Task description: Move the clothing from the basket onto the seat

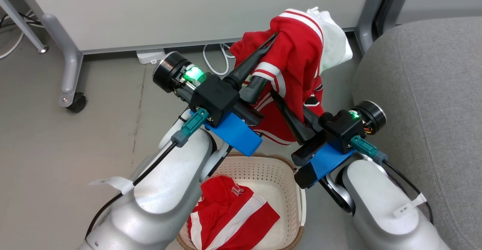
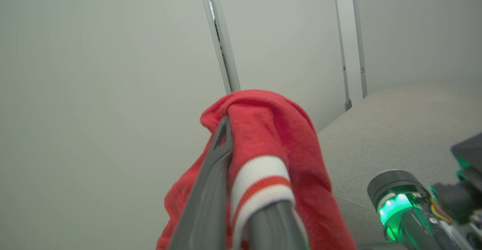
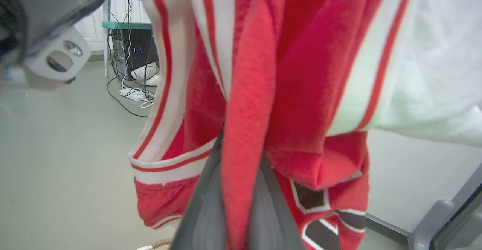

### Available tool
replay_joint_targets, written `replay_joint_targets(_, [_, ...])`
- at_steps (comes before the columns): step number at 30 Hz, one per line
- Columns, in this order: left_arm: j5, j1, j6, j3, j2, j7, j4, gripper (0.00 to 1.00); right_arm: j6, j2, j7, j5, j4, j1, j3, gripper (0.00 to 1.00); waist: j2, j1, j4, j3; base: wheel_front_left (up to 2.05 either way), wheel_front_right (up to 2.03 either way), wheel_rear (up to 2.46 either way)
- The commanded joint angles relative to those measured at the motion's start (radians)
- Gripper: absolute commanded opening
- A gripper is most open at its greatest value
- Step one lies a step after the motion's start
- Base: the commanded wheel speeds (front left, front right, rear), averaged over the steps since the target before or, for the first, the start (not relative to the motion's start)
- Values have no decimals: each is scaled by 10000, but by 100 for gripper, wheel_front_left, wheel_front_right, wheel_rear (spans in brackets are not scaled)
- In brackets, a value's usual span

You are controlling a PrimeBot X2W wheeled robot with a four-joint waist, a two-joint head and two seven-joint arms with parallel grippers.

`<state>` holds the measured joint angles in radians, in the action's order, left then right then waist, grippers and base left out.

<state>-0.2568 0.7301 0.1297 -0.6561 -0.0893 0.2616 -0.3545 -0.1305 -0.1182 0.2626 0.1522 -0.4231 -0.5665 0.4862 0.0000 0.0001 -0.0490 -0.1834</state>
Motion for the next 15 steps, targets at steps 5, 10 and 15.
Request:
replay_joint_targets(5, [33,2,3,99,-36,52,37,0,-5,30,35,-24,124,141,-65,0,0,-1,20,-2,0,0,0])
replay_joint_targets(10, [128,-44,3,149,-26,52,73,0,-5,42,35,24,222,207,-77,0,0,-1,30,10,0,0,0])
replay_joint_targets(15, [195,-111,-81,193,-1,50,8,100,-5,30,35,74,341,209,-123,0,0,-1,31,-25,0,0,0])
